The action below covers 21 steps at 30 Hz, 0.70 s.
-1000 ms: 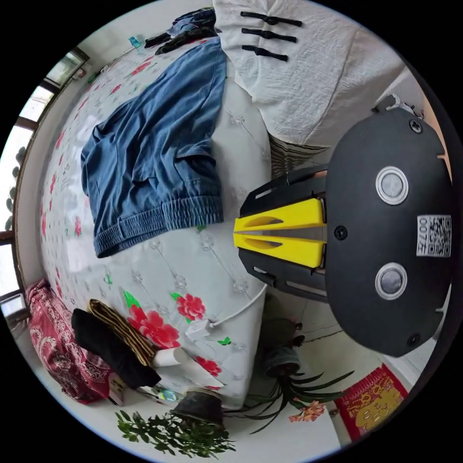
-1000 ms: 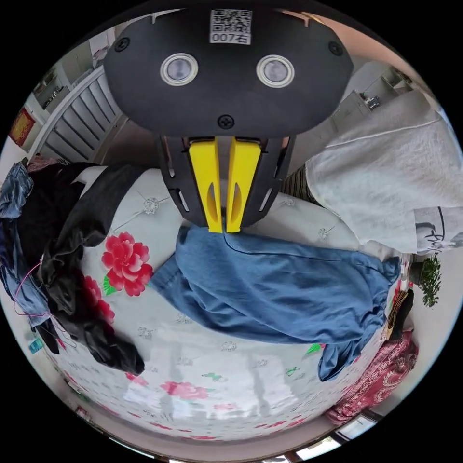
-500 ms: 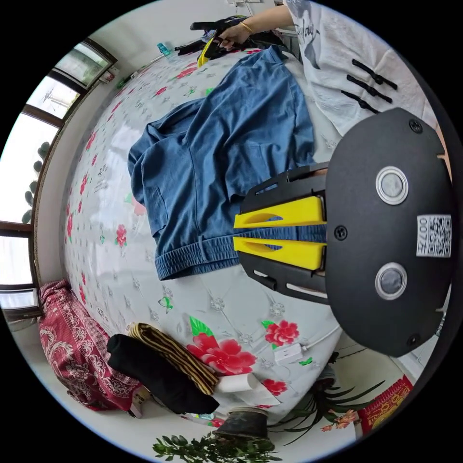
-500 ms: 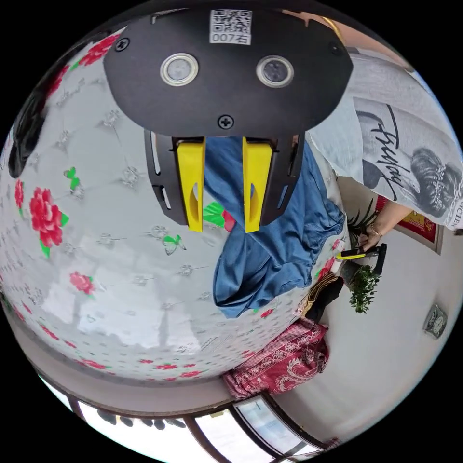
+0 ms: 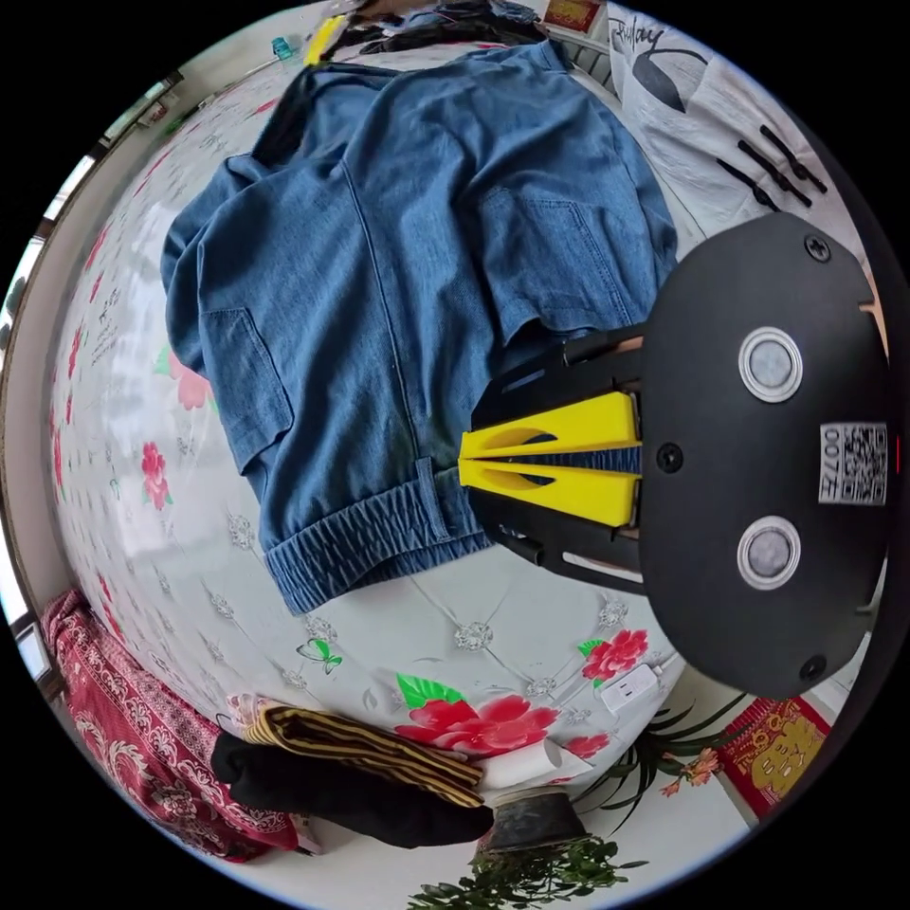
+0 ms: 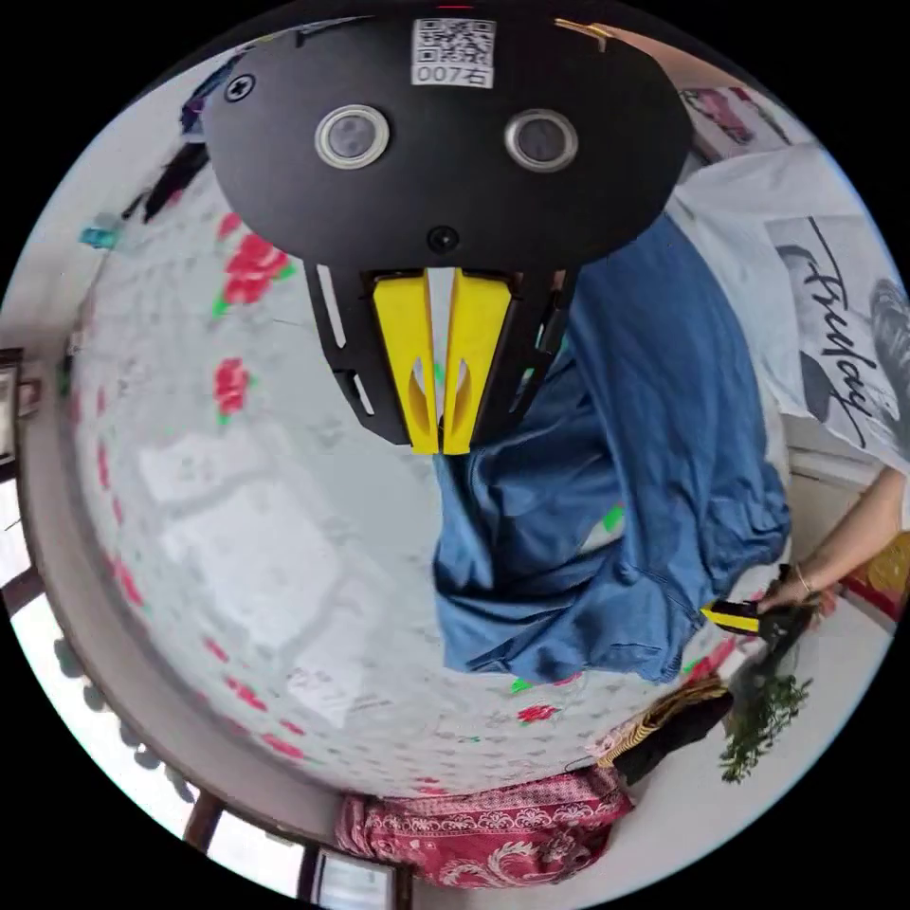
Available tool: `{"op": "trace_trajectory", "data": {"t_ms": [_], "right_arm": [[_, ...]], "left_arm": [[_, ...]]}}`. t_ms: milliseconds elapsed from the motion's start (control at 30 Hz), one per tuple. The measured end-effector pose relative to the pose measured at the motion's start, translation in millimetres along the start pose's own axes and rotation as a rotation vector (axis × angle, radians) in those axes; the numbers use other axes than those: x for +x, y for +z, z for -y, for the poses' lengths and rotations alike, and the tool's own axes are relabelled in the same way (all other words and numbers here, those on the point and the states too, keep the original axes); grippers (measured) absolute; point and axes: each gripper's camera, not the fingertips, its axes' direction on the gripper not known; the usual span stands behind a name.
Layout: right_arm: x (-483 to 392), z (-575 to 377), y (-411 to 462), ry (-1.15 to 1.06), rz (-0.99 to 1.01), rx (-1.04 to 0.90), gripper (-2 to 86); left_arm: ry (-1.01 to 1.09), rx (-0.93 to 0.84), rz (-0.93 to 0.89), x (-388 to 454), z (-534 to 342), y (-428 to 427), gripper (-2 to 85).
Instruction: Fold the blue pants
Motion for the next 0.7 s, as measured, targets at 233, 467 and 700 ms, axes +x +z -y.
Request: {"op": "trace_trajectory", "data": {"t_ms": [233,467,700], "right_arm": [[62.5,-0.2,-93.0,-0.047,-0.627,0.033,0.1],[43.4,-85.6,50.0,0.115,-0.135,-0.363,3.3],[80.1,-103.1,5.7,0.401,0.068,0.051,9.3]], "left_arm": [[0.006,-0.001,-0.006,-6.3,11.5,-18.0,-1.0],[0.011,0.016,0.057,-14.3,9.4,-56.1,-0.8],[0.037,0.09,-0.022,-46.6,45.5,-98.8,4.1]]}}
